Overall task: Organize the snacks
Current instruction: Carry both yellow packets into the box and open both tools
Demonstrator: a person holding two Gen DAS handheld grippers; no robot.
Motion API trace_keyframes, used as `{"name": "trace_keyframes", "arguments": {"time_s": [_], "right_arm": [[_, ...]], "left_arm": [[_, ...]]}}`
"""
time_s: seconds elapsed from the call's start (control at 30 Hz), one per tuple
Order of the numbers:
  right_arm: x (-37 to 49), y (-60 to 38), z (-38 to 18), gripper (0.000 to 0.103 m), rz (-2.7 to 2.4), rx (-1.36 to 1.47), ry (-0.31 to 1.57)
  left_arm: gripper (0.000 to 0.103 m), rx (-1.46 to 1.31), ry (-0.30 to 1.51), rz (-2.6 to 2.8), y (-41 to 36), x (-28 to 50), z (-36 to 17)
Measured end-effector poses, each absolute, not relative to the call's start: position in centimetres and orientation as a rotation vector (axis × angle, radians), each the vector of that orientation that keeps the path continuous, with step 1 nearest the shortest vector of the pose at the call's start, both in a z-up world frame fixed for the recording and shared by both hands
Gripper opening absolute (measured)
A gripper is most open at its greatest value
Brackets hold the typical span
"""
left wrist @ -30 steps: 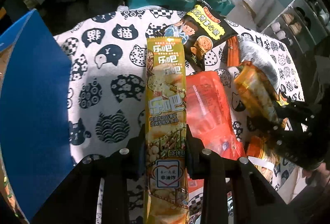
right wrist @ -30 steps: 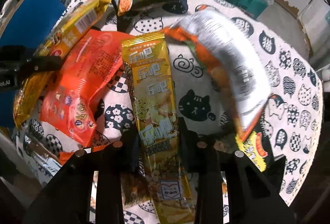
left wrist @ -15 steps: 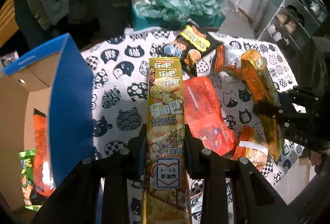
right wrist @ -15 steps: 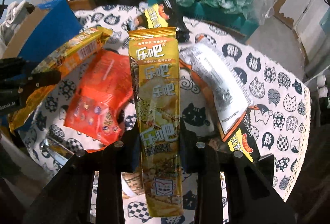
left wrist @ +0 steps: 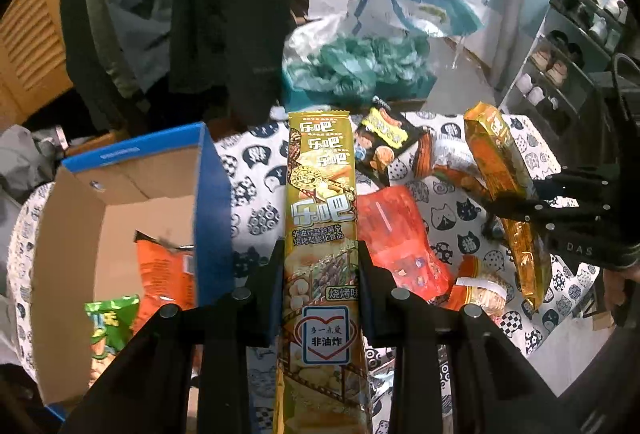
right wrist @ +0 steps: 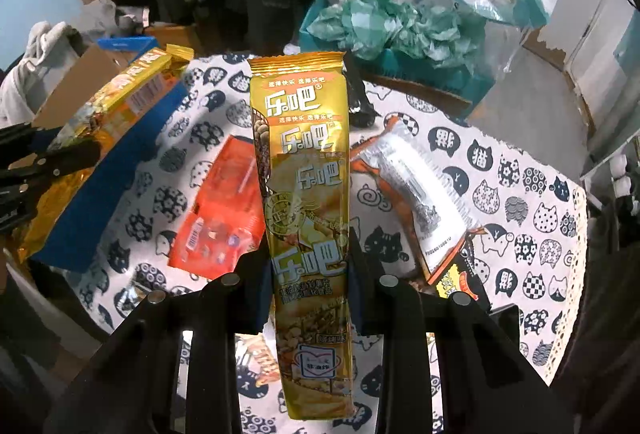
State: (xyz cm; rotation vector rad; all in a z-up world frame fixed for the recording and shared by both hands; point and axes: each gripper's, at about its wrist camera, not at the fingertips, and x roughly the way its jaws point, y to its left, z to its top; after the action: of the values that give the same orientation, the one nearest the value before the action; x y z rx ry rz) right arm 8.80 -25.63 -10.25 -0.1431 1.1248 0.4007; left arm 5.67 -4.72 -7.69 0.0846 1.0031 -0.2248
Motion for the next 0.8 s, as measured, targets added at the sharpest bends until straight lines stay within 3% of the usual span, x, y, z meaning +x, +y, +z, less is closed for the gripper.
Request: {"name": "trace_keyframes", "arguments": {"time_s": [0.8], "right_arm": [[8.7,-17.6,-4.2,0.029,0.553,-0.108,1.053]], "left_arm": [[0.031,0.035,0.907,-0.133,2.1,2.5,-3.7]]}}
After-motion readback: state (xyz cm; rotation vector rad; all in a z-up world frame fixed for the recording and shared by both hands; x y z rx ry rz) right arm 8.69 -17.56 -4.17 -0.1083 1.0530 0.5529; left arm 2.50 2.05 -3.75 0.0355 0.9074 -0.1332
